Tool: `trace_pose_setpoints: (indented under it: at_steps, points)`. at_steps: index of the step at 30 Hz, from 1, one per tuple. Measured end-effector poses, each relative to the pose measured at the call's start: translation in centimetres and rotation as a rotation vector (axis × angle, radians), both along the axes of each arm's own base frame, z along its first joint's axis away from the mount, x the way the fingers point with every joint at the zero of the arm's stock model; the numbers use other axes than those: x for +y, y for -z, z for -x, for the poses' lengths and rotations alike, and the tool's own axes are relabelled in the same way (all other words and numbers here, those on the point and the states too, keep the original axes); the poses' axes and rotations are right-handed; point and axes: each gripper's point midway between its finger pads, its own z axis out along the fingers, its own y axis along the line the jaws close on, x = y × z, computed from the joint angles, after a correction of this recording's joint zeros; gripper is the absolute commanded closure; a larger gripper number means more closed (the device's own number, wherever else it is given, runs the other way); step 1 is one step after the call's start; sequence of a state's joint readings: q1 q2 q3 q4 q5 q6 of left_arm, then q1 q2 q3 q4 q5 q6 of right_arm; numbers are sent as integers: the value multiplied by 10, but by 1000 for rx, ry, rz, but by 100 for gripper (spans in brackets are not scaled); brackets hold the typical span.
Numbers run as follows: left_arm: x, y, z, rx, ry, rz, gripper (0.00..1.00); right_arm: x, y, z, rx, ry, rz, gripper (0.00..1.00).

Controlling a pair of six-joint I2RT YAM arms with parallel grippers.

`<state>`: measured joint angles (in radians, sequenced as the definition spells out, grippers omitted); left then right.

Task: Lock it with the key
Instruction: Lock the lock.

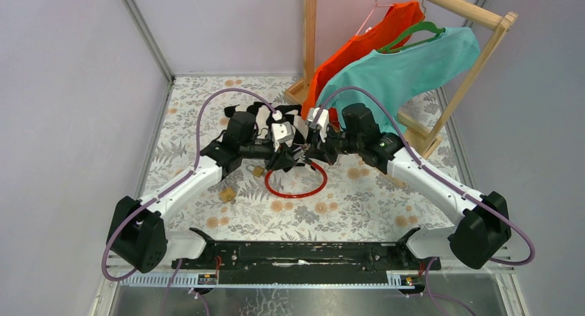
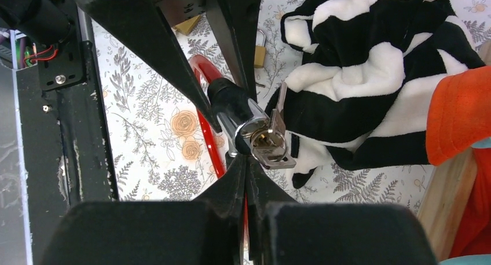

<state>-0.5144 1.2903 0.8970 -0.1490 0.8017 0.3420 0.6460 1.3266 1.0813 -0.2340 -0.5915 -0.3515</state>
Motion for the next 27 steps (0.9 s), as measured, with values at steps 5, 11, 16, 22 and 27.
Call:
trace_pose_setpoints:
  at_steps: [5,11,16,22,27]
  points:
    - [1,2,-4,-6,-27,-2,100,-5,13,0,5,19,23,84]
    - [3,5,-7,-7,-60,-8,100,-14,23,4,14,34,41,61]
    - [4,5,-9,-9,-70,-8,100,-26,30,7,26,52,51,49]
    - [4,4,-8,-10,-70,-6,100,-27,46,6,47,39,82,47]
    - [4,3,-5,-8,-64,2,100,-25,67,3,88,31,116,57]
